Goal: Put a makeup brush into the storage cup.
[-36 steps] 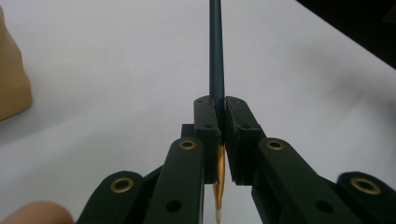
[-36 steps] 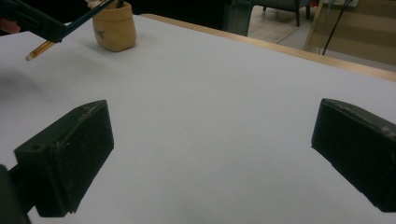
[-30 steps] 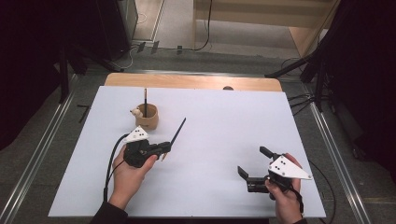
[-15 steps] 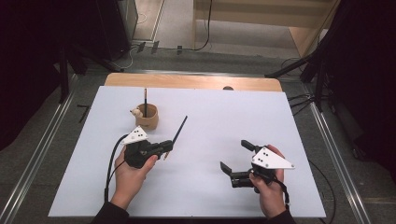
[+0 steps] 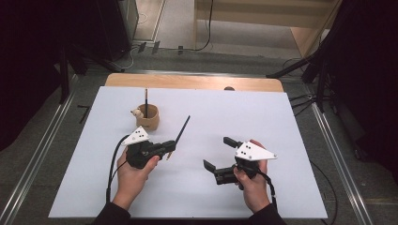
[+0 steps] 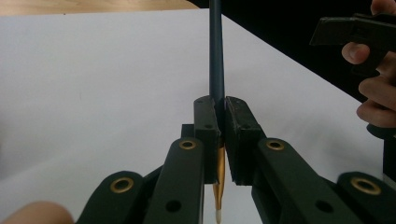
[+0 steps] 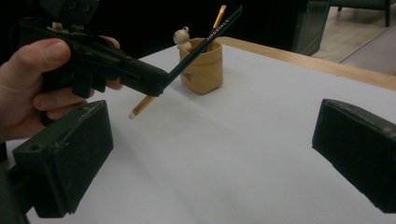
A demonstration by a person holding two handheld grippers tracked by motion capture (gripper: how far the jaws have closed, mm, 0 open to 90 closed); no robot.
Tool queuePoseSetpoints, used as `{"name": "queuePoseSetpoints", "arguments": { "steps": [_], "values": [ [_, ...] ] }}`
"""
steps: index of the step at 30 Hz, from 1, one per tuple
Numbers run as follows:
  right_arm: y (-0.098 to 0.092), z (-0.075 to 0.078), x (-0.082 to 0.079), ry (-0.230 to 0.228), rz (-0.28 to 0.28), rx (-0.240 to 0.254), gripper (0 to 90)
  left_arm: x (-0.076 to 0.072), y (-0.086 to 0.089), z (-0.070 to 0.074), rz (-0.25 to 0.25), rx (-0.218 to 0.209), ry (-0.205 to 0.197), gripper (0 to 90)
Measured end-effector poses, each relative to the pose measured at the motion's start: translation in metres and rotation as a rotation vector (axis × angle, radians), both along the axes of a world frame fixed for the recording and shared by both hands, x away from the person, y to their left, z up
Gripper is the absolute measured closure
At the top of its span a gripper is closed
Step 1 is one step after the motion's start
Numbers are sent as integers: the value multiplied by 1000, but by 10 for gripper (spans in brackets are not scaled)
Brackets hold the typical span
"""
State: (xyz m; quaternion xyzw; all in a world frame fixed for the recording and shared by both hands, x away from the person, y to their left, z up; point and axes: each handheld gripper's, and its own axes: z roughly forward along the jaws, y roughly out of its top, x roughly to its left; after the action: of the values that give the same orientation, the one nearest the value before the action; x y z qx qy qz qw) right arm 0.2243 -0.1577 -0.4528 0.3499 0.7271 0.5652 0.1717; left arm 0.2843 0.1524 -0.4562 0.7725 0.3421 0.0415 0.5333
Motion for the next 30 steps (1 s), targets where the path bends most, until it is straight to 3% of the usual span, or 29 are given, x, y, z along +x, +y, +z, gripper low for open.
{"name": "queuePoseSetpoints", "arguments": {
  "steps": [12, 21, 30],
  "values": [
    [26, 7, 17, -13, 17, 10, 0, -2, -2, -1, -4, -11, -12, 849],
    [40, 9, 27, 46, -8, 40, 0, -2, -3, -1, -8, -29, -18, 849],
    [53, 10, 32, 86, -100, 53, 138, -4, -6, -2, -14, -32, -24, 849]
  ]
}}
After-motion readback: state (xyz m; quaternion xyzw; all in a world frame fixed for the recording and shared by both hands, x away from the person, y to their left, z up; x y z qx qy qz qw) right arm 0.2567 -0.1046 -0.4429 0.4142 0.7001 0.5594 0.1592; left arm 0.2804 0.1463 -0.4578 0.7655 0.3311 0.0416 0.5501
